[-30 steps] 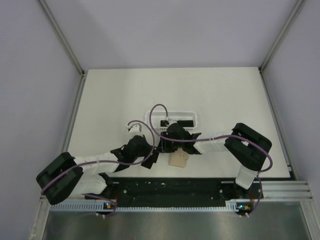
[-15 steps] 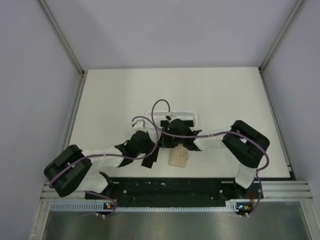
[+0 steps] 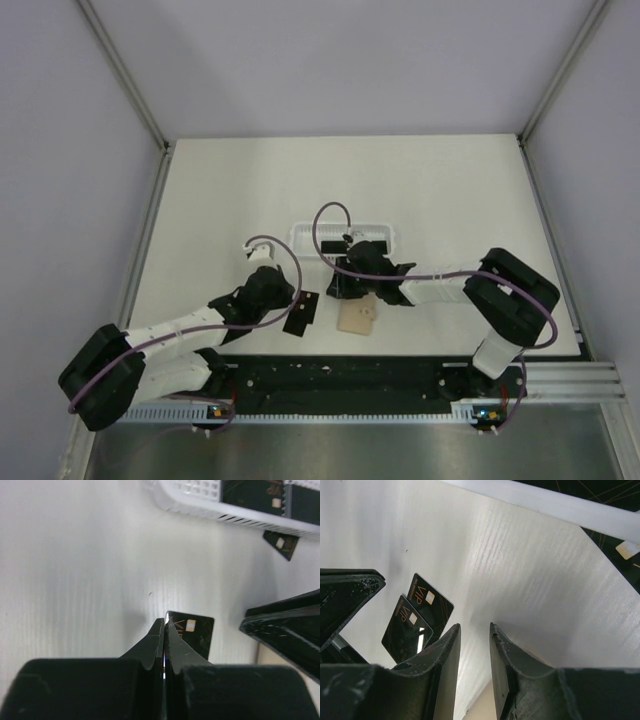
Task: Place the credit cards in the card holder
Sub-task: Move the credit card to the corner of the board.
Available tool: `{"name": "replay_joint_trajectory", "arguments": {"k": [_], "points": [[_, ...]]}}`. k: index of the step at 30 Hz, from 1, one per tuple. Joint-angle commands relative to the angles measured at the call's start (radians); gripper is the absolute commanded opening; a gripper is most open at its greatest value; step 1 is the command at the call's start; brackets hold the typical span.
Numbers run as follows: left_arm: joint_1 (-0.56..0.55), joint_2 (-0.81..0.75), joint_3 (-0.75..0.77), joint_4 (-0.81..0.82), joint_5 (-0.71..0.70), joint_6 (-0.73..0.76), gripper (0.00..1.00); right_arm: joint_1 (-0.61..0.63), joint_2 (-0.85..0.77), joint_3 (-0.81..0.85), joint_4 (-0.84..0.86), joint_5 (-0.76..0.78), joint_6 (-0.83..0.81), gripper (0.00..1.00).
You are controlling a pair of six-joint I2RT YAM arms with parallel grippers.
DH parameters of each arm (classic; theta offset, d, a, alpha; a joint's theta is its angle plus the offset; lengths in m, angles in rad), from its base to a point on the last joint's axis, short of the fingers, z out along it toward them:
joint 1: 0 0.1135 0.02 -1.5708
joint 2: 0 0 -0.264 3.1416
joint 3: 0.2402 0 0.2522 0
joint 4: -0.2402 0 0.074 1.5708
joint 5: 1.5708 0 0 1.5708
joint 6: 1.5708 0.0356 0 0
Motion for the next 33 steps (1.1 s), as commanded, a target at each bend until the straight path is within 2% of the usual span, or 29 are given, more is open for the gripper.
{"name": "replay_joint_trajectory", "arguments": {"k": [1, 5, 16, 27, 33], "points": [[0.001, -0.027, -0.030, -0.098, -0.037, -0.022, 0.00, -0.007, -0.075, -0.027, -0.016, 0.028, -0.017, 0.30], [-0.001, -0.011, -0.033, -0.137, -0.018, -0.035, 0.00, -0.007, -0.110, -0.042, -0.029, 0.031, -0.016, 0.30], [-0.025, -0.001, -0.084, -0.112, 0.058, -0.058, 0.00, -0.007, -0.199, -0.064, -0.065, 0.040, -0.017, 0.31], [-0.131, -0.014, -0.099, -0.098, 0.075, -0.110, 0.00, -0.007, -0.255, -0.068, -0.101, 0.078, -0.028, 0.30], [-0.183, -0.063, -0.111, -0.187, 0.058, -0.147, 0.00, -0.005, -0.275, -0.078, -0.108, 0.086, -0.025, 0.31]]}}
